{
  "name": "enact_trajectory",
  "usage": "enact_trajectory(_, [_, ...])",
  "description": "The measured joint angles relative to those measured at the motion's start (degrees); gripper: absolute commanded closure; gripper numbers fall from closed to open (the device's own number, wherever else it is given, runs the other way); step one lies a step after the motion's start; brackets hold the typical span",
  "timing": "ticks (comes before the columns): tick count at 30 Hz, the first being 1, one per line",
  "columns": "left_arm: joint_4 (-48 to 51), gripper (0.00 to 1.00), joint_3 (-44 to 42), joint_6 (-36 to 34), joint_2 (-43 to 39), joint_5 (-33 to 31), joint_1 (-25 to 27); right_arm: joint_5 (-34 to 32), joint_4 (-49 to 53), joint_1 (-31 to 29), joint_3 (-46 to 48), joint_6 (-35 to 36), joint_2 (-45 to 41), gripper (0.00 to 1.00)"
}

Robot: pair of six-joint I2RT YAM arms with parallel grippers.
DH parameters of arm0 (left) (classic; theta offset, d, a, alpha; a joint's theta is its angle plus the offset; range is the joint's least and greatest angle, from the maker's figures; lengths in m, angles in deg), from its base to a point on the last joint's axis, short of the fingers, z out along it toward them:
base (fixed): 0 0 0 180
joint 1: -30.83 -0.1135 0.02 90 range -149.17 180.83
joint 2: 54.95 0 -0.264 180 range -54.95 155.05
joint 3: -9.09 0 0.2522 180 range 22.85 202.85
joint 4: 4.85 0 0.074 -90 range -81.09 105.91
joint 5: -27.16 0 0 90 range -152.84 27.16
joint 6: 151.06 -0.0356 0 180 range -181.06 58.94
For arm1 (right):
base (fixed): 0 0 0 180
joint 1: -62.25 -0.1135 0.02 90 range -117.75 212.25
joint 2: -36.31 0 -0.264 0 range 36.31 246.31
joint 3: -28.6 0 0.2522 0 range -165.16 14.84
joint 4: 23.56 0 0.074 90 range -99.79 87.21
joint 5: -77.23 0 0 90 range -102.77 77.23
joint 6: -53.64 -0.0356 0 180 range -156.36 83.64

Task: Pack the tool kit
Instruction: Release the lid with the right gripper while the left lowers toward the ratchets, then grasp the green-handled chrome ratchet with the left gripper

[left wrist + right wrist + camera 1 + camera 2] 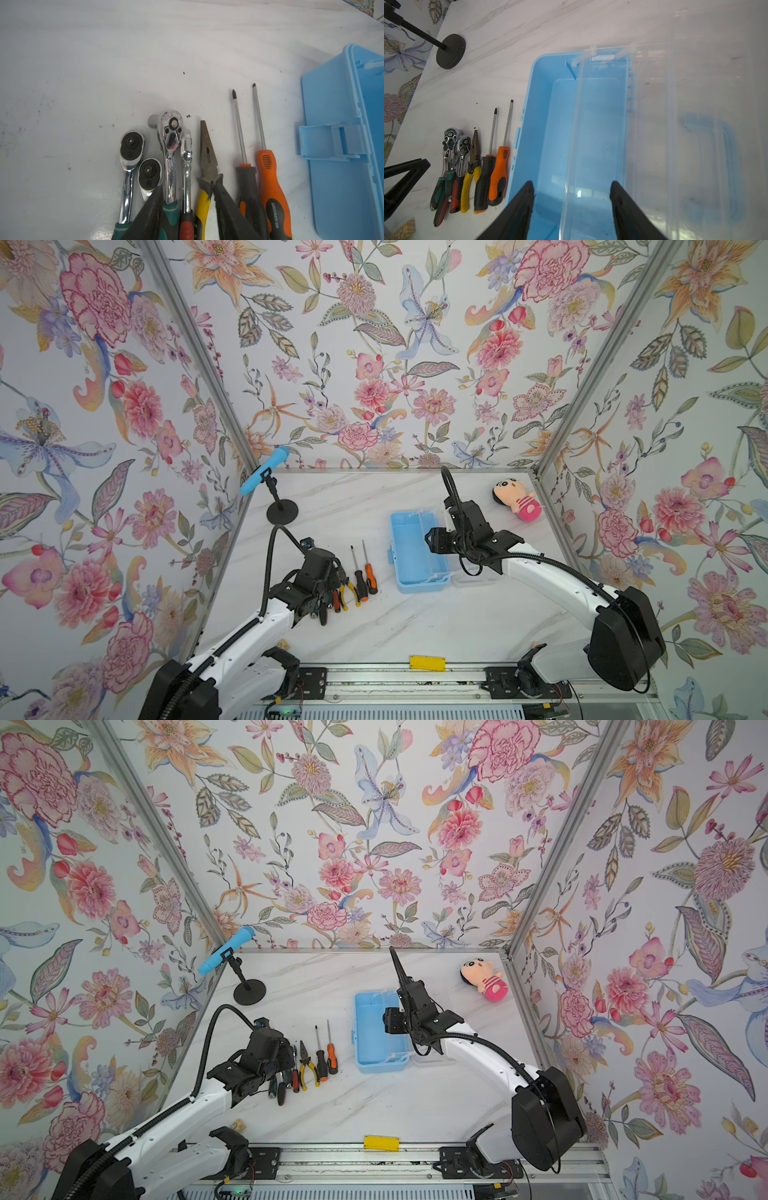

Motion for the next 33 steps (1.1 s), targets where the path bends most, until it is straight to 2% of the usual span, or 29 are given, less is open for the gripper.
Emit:
enact_trajectory(10, [-5.1,0.65,-0.6,-0.7,7.8,0.1,-1.9,0.7,-1.2,0.0,0.0,0.2,0.7,0.4])
enact_trajectory(11, [-5.7,0.69,-0.6,-0.7,8.0,0.1,-2.0,0.7,-1.4,0.1,0.0,0.2,0.7,0.41])
enact_trajectory(13, [-6.6,0.86,-0.6,-0.9,8.8,0.1,-2.2,0.9,-1.8,0.2,0.0,0.2,0.7,0.41])
enact_trajectory(14, [-7.0,0.87,-0.6,-1.1,9.2,0.1,-2.3,0.9,-2.1,0.2,0.1,0.2,0.7,0.41])
enact_trajectory(15, [-7.5,0.87,-0.7,-1.2,9.6,0.1,-2.4,1.0,-2.3,0.3,0.2,0.2,0.7,0.41])
enact_trajectory(19, [-8.4,0.75,-1.3,-1.2,10.4,0.1,-2.8,1.7,-3.0,1.1,0.8,0.2,0.7,0.41])
enact_trajectory(22, [-8.6,0.71,-1.3,-1.2,10.4,0.1,-3.0,2.3,-3.2,1.7,1.4,0.1,0.7,0.41])
enact_trajectory(33, [-9.1,0.76,-1.3,-1.3,12.5,0.2,-3.0,4.0,-4.2,3.0,1.9,0.1,0.7,0.41])
